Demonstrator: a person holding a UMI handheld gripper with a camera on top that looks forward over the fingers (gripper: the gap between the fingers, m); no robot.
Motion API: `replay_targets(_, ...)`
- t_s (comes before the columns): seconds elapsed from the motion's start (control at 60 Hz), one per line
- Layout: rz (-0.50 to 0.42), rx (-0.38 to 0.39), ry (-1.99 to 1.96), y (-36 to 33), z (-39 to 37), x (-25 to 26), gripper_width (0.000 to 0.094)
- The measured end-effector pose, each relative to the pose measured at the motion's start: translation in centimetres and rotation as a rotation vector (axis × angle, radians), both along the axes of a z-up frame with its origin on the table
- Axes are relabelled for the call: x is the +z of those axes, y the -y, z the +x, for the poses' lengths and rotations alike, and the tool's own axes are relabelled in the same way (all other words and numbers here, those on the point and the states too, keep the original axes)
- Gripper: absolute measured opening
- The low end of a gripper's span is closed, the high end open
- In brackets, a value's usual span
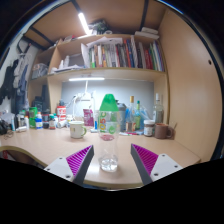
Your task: Pour water
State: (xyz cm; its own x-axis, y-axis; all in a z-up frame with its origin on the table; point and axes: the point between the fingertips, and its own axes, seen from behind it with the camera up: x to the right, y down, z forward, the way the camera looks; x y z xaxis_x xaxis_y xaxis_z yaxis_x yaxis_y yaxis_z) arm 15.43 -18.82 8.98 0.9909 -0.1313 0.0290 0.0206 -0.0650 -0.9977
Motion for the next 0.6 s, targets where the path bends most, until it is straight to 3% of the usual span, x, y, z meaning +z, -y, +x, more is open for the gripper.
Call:
replay_targets(0.233,-0.003,-0.126,0.001,-8.0,1.1,-1.0,0.0832)
replay_targets(0.25,-0.004,-0.127,-0.003,-8.4,1.1,-1.0,0.0787)
replay_targets(0.317,-0.006,-0.136,-0.008,-9.3,1.1,-1.1,0.0439)
replay_targets(0.383,0.006,-0.167,0.000,-9.3,1.4,-1.0,0.0418)
replay_targets(0.467,0.034,-0.150,0.011,-9.3,1.0,-0.8,0.0369)
replay_targets(0.6,0.034,-0.130,0.022,-9.4,0.5,-0.7,0.0366)
